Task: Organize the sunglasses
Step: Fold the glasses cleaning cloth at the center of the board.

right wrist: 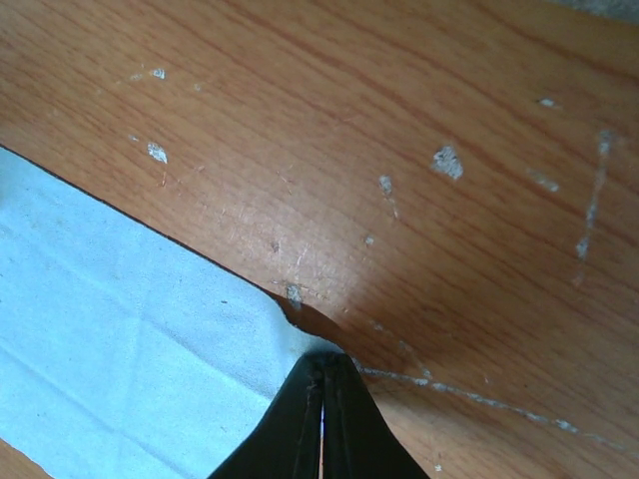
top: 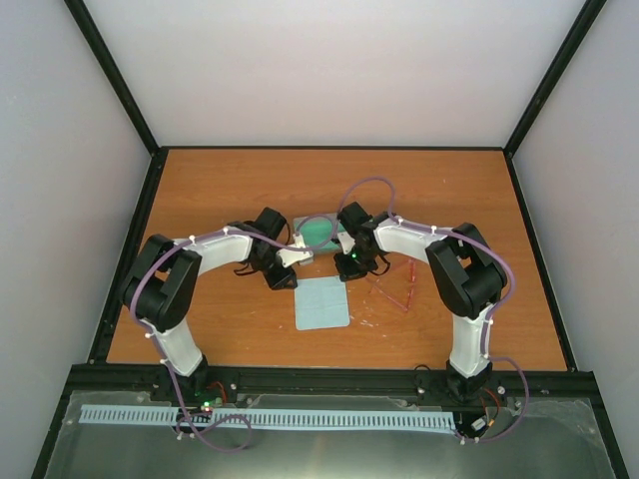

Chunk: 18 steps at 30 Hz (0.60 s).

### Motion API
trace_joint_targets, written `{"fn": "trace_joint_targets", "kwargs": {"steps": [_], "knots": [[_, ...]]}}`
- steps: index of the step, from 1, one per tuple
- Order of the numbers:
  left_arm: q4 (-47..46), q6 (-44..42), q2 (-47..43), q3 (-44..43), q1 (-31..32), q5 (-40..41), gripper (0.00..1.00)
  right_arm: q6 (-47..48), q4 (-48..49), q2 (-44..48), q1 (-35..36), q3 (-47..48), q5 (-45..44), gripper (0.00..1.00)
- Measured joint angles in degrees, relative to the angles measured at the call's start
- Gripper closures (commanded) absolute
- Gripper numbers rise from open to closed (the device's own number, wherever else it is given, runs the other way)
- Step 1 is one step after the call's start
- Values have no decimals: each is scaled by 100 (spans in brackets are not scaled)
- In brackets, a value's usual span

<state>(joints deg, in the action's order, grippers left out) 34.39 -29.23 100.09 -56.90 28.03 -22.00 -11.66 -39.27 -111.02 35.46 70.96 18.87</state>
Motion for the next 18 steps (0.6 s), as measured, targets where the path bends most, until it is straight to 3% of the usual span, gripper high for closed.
{"fn": "trace_joint_targets", "kwargs": {"steps": [4, 11, 18], "knots": [[-44, 31, 7, 0, 0, 13, 78, -2, 13, 2, 0, -9, -2, 97], [-177, 109, 195, -72, 13, -90, 80, -13, 24, 9, 0, -13, 0, 97], [-278, 144, 251, -85, 74, -138, 99, -15, 28, 11, 0, -20, 0, 97]]}}
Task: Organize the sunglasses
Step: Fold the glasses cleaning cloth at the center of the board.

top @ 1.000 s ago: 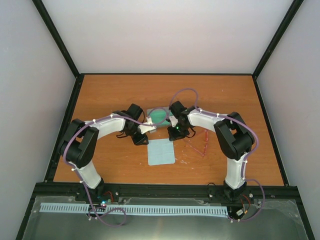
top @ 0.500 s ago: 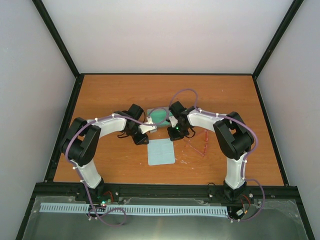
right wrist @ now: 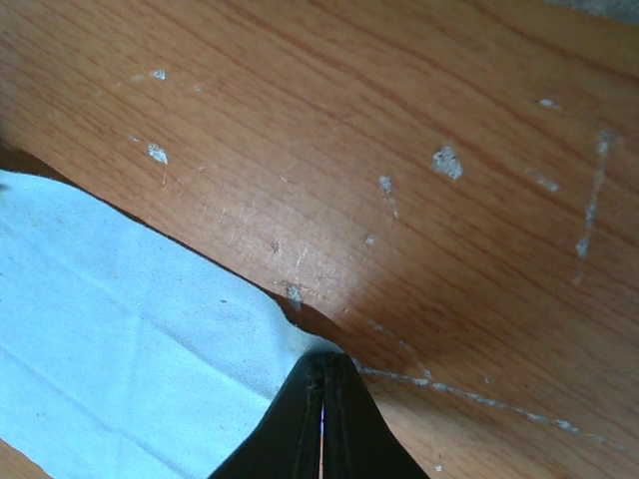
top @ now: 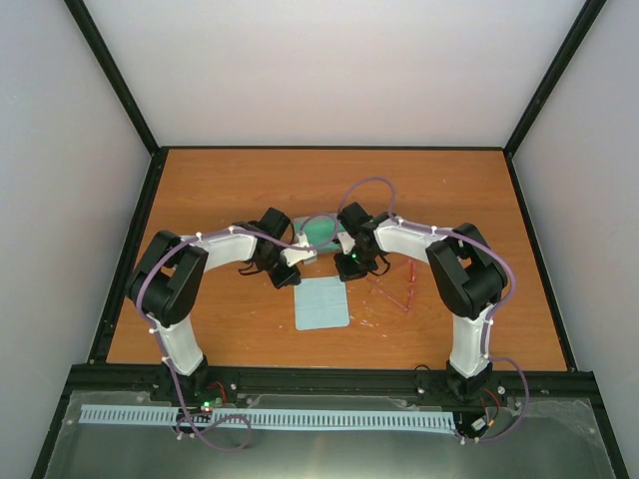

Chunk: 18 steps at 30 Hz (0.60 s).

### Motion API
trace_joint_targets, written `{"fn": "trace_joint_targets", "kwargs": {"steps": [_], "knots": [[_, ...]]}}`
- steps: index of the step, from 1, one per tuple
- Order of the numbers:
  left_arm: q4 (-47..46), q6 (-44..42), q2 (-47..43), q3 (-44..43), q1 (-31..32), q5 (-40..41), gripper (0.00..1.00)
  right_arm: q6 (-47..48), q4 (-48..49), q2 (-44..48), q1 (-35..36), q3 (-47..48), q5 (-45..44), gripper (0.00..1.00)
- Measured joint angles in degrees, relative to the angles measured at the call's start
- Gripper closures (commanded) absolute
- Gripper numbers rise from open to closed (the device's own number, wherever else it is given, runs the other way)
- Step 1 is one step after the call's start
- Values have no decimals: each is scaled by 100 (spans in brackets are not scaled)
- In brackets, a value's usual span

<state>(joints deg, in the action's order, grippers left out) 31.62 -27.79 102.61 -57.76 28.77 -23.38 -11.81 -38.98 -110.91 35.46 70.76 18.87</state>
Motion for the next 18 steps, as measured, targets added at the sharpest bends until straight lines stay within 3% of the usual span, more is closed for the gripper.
{"fn": "trace_joint_targets", "kwargs": {"steps": [18], "knots": [[181, 4, -343, -155, 22, 105, 99, -72, 278, 474, 26, -450, -114, 97]]}}
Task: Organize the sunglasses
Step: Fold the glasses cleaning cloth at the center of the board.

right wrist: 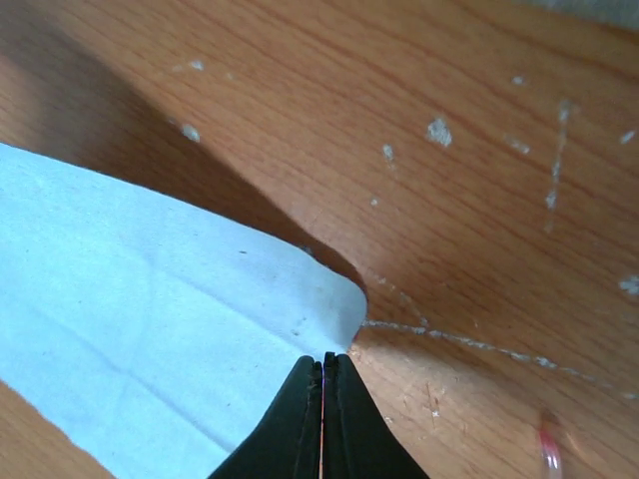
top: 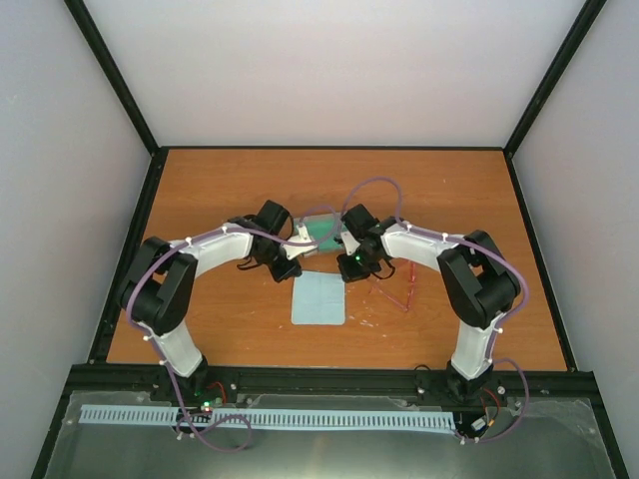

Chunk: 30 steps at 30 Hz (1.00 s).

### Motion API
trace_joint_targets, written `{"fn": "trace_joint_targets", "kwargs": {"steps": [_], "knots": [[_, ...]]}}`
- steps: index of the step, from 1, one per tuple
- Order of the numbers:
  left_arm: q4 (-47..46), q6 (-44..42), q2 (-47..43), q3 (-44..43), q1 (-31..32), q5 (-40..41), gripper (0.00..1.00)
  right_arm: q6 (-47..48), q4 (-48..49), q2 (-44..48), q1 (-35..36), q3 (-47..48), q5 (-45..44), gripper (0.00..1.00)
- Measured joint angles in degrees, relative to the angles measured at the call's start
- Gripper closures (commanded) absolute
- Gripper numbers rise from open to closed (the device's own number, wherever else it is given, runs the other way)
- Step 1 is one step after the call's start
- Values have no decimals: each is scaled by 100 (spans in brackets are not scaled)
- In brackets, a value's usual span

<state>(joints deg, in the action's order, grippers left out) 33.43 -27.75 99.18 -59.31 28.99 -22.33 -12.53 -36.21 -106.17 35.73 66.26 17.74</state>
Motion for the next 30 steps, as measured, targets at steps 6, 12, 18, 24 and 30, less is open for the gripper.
{"fn": "trace_joint_targets", "kwargs": {"steps": [6, 12, 18, 24, 30], "knots": [[-7, 20, -103, -133, 0, -22, 99, -37, 199, 278, 0, -61, 13, 97], [-7, 20, -105, -105, 0, -22, 99, -35, 302, 380, 0, -109, 52, 63], [-24, 17, -105, -4, 0, -13, 99, -52, 208, 144, 4, 9, 70, 64], [-55, 17, -105, 2, 0, -7, 99, -35, 35, -160, 4, 297, -48, 68], [-66, 15, -105, 2, 0, -4, 99, -33, -42, -313, 4, 483, -114, 65]]}}
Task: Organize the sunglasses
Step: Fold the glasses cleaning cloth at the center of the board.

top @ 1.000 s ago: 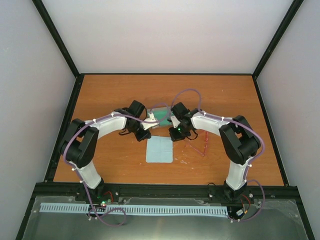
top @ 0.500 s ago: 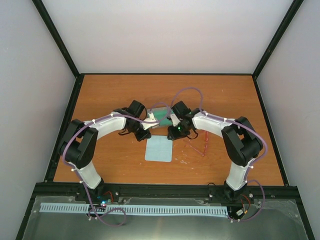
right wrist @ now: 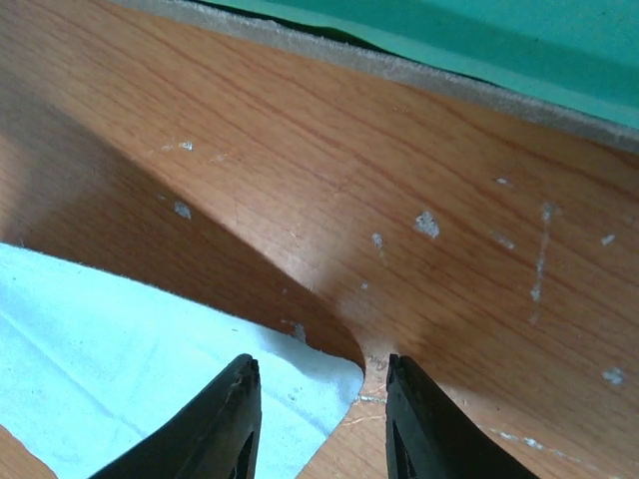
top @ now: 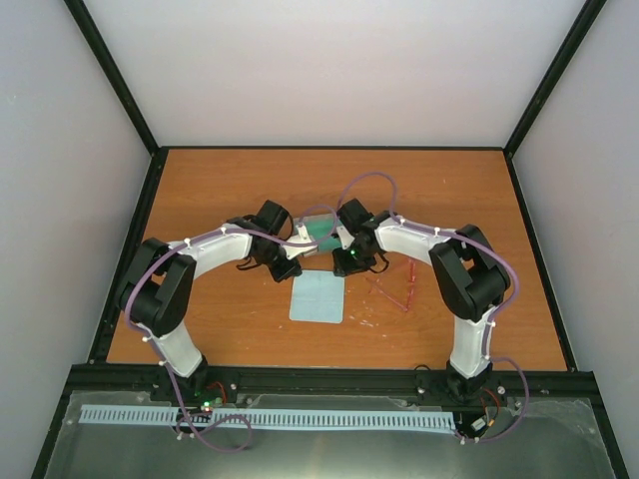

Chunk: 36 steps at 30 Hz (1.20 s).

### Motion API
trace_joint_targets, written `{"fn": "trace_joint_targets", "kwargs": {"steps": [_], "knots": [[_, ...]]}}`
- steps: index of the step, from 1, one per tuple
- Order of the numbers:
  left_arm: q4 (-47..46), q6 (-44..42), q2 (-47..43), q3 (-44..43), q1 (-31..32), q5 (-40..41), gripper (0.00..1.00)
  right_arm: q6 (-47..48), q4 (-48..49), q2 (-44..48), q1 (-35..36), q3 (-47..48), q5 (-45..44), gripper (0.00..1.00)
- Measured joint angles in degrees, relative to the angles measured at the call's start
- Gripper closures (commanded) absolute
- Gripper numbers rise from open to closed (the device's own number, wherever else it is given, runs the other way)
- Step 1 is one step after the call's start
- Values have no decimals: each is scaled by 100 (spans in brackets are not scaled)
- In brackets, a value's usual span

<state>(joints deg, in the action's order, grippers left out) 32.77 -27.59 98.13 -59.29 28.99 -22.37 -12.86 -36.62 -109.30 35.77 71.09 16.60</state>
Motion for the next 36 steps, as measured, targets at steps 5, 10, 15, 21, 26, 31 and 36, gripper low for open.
{"fn": "trace_joint_targets", "kwargs": {"steps": [5, 10, 15, 21, 26, 31, 36], "knots": [[-2, 0, 0, 0, 0, -2, 99, 39, -35, -76, 0, 17, 35, 65], [-4, 0, 0, 0, 0, -2, 99, 90, -87, -105, 0, 17, 55, 68], [-24, 0, 0, 0, 0, 0, 99, 122, -90, -125, 0, 22, 57, 72], [-26, 0, 2, 0, 0, 7, 99, 133, -85, -168, 48, 61, 57, 75], [-42, 0, 2, 0, 0, 9, 99, 133, -83, -188, 190, 81, -15, 84], [-90, 0, 2, 0, 0, 13, 99, 129, -83, -221, 267, 87, -118, 97], [-129, 0, 2, 2, 0, 22, 99, 103, -87, -216, 291, 87, -223, 97]]}}
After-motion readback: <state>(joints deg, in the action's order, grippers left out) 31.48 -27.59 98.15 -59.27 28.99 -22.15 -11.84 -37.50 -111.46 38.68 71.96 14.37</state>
